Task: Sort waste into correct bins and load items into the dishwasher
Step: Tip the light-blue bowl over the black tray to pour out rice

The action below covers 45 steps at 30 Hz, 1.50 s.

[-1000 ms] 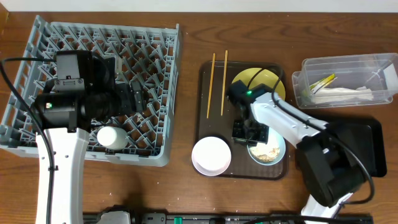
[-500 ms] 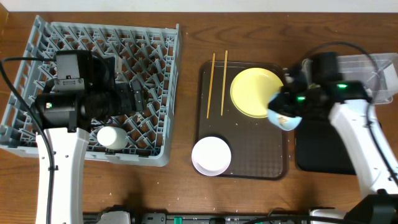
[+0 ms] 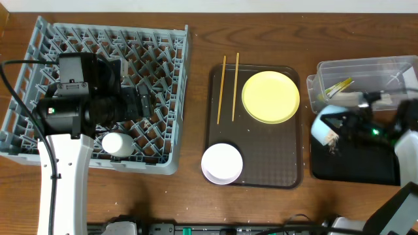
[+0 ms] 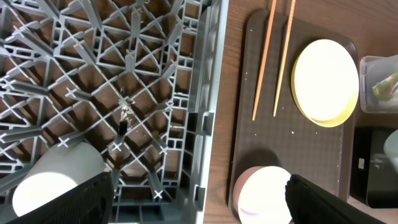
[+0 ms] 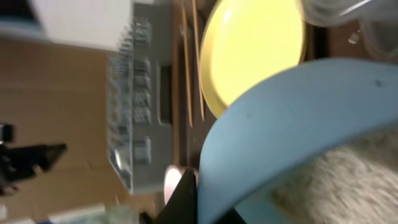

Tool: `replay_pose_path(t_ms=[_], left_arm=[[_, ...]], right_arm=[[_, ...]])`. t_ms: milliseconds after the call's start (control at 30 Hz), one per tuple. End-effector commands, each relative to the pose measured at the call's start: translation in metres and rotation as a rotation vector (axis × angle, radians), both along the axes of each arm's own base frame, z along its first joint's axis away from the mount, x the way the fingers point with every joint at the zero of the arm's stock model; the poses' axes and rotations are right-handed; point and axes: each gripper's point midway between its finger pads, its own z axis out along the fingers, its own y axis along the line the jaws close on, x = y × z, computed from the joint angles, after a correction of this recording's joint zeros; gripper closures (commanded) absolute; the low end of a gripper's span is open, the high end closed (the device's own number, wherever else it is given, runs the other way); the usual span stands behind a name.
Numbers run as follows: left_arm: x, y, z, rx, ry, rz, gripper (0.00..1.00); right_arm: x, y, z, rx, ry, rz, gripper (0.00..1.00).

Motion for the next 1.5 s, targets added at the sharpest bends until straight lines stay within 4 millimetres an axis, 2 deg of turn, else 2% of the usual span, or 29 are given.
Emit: replay_pose_path(t_ms=[0,167,467,533,567,633,667,733,767,833,867,933,967,1033,1067,1100,1133,1167,1200,1233,1267,1300,1333,1400,1433,1467], left_arm=[[0.002,0.001,0.003,0.016,-0.012,-0.012,0.10],[0.002,0.001,0.003,0.016,-0.012,-0.012,0.10],[0.002,0.001,0.003,0.016,-0.012,-0.011,0.10],[0.002,0.001,0.003,0.016,-0.012,-0.012,0.10],[0.002,0.001,0.003,0.016,-0.013,-0.012,0.10],[0.002,0.001,0.003,0.016,-0.014,-0.012,0.10],[0.002,0.001,0.003,0.016,-0.014,-0.012,0.10],[0.003,0.001,0.003,0.016,-0.016,-0.012,0.10],[0.003,0.001,0.003,0.017,-0.018,-0.011,0.10],[0.003,0.001,0.003,0.016,-0.018,-0.012,0.10],[0.003,0.001,0.003,0.016,-0.017,-0.012,0.10],[0.003,0.001,0.004,0.017,-0.020,-0.011,0.10],[0.004,0.001,0.004,0.017,-0.024,-0.011,0.10],[0.004,0.001,0.004,0.017,-0.023,-0.011,0.10],[0.004,0.001,0.004,0.017,-0.023,-0.012,0.10],[0.004,0.001,0.004,0.017,-0.024,-0.011,0.10],[0.005,0.001,0.005,0.017,-0.028,-0.011,0.10],[0.006,0.001,0.005,0.017,-0.031,-0.011,0.10],[0.006,0.001,0.005,0.017,-0.031,-0.011,0.10],[0.005,0.001,0.005,0.017,-0.029,-0.012,0.10],[0.005,0.001,0.005,0.017,-0.028,-0.011,0.10],[0.005,0.001,0.005,0.017,-0.028,-0.011,0.10],[0.006,0.001,0.005,0.018,-0.032,-0.012,0.10],[0.006,0.001,0.005,0.017,-0.034,-0.012,0.10],[0.005,0.001,0.005,0.017,-0.028,-0.011,0.10],[0.004,0.001,0.004,0.017,-0.023,-0.012,0.10]], right_arm=[[-0.006,-0.005,0.015,0.141,-0.157,-0.024,0.99],[-0.014,-0.015,0.028,0.192,-0.355,-0.045,0.99],[-0.017,-0.017,0.019,0.199,-0.268,-0.074,0.99],[-0.015,-0.022,0.002,0.109,-0.219,-0.082,0.99],[-0.015,-0.023,0.001,0.129,-0.186,-0.098,0.99],[-0.015,-0.019,0.016,0.186,-0.254,-0.083,0.99],[-0.015,-0.020,0.014,0.161,-0.266,-0.077,0.99],[-0.011,-0.031,-0.008,0.099,-0.136,-0.130,0.99],[-0.011,-0.029,0.000,0.172,-0.118,-0.146,0.99],[-0.013,-0.020,0.033,0.246,-0.321,-0.077,0.99],[-0.011,-0.023,0.026,0.189,-0.326,-0.074,0.99],[-0.008,-0.034,-0.003,0.124,-0.129,-0.151,0.99],[-0.008,-0.031,0.004,0.178,-0.132,-0.152,0.99],[-0.010,-0.022,0.030,0.223,-0.306,-0.082,0.99],[-0.009,-0.024,0.024,0.177,-0.294,-0.085,0.99],[-0.007,-0.030,0.008,0.136,-0.197,-0.123,0.99],[-0.008,-0.033,0.002,0.203,-0.064,-0.185,0.99],[-0.008,-0.028,0.016,0.286,-0.087,-0.172,0.99],[-0.009,-0.023,0.034,0.345,-0.181,-0.126,0.99],[-0.006,-0.024,0.036,0.309,-0.236,-0.106,0.99],[-0.004,-0.028,0.025,0.246,-0.203,-0.126,0.99],[-0.003,-0.035,0.001,0.169,-0.080,-0.184,0.99],[-0.006,-0.037,-0.010,0.184,0.031,-0.233,0.99],[-0.007,-0.026,0.016,0.245,-0.132,-0.144,0.99],[-0.006,-0.026,0.016,0.218,-0.167,-0.130,0.99],[-0.005,-0.032,0.000,0.162,-0.083,-0.171,0.99]])
